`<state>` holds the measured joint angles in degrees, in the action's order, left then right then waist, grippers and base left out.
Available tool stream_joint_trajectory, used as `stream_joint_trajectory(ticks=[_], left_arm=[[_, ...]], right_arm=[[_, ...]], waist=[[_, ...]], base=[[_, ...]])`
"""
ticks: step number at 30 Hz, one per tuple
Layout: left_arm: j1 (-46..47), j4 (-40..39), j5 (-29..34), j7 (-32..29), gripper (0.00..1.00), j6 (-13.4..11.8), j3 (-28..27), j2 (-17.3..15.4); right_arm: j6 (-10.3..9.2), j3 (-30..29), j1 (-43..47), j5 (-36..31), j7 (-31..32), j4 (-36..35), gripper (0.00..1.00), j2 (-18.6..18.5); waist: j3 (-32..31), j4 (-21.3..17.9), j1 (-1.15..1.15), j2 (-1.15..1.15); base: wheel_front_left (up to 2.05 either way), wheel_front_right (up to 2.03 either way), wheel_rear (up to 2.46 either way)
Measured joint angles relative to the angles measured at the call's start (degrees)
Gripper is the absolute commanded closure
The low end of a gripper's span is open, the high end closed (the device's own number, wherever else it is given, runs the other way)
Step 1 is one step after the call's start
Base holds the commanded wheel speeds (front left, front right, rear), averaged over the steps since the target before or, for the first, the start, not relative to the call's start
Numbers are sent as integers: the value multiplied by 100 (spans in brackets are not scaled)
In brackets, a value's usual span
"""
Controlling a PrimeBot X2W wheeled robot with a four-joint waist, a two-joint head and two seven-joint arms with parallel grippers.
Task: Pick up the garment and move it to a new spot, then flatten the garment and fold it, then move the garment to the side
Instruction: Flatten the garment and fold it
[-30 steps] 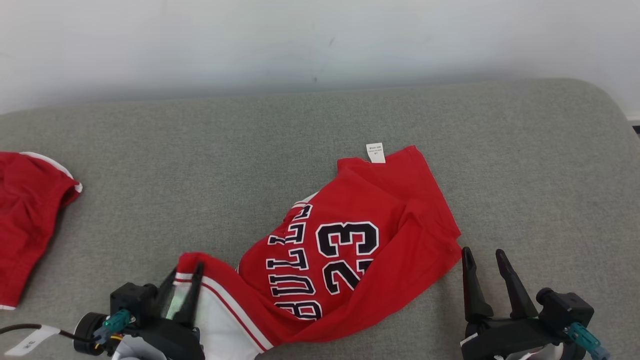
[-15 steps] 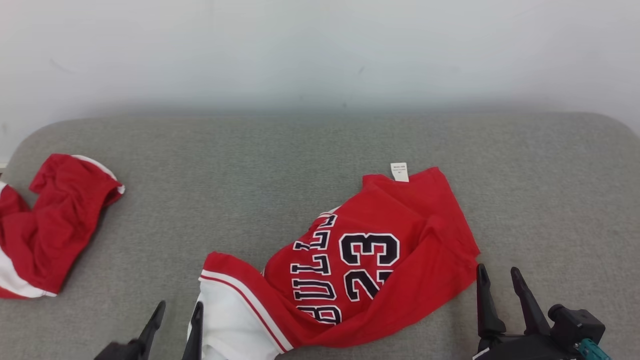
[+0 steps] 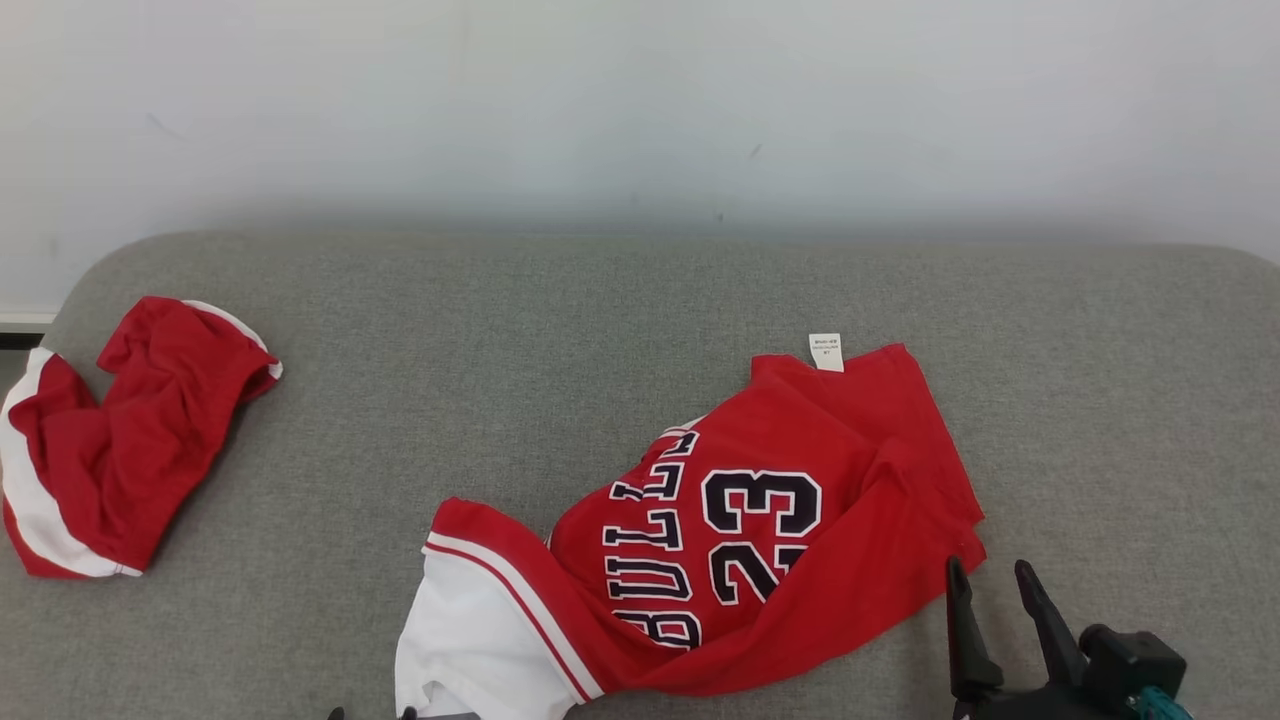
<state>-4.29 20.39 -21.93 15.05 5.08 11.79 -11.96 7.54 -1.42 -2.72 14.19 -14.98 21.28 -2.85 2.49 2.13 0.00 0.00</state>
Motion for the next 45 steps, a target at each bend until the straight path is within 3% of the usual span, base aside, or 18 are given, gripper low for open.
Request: stream_joint_trajectory(ticks=[24, 25, 26, 27, 28, 29, 36, 45], left_arm=[[830, 1123, 14, 0, 0, 202, 182, 169], [854, 1191, 13, 0, 0, 204, 219, 191], [895, 1252, 2, 1, 0, 204, 237, 207], [943, 1308, -38, 2, 0, 207, 258, 215], [1001, 1391, -115, 2, 75, 207, 268, 238], [1056, 1452, -176, 2, 100, 208, 281, 263], [1187, 1439, -480, 5, 100, 234, 536, 200], [398, 616, -416, 0, 100, 234, 152, 60]], right_arm=[[0, -112, -1405, -723, 1, 2057, 0, -207], [0, -110, -1441, -723, 1, 2119, 20, -202], [0, -105, -1504, -723, 0, 2215, 59, -201], [0, -100, -1567, -723, 0, 2272, 91, -198], [0, -101, -1618, -723, 0, 2306, 100, -196], [0, -103, -1658, -724, 0, 2334, 100, -196], [0, -183, -1596, -694, -1, 2019, 100, -178], [0, -305, -640, -312, -1, 1017, 100, -111]], waist=[[366, 46, 1, 0], [375, 48, 0, 0], [387, 51, 0, 0], [401, 54, 0, 0], [417, 58, 0, 0], [430, 62, 0, 0], [405, 37, 1, 0], [220, 0, 0, 0]], base=[[0, 0, 0], [0, 0, 0], [0, 0, 0], [0, 0, 0], [0, 0, 0], [0, 0, 0], [0, 0, 0], [0, 0, 0]])
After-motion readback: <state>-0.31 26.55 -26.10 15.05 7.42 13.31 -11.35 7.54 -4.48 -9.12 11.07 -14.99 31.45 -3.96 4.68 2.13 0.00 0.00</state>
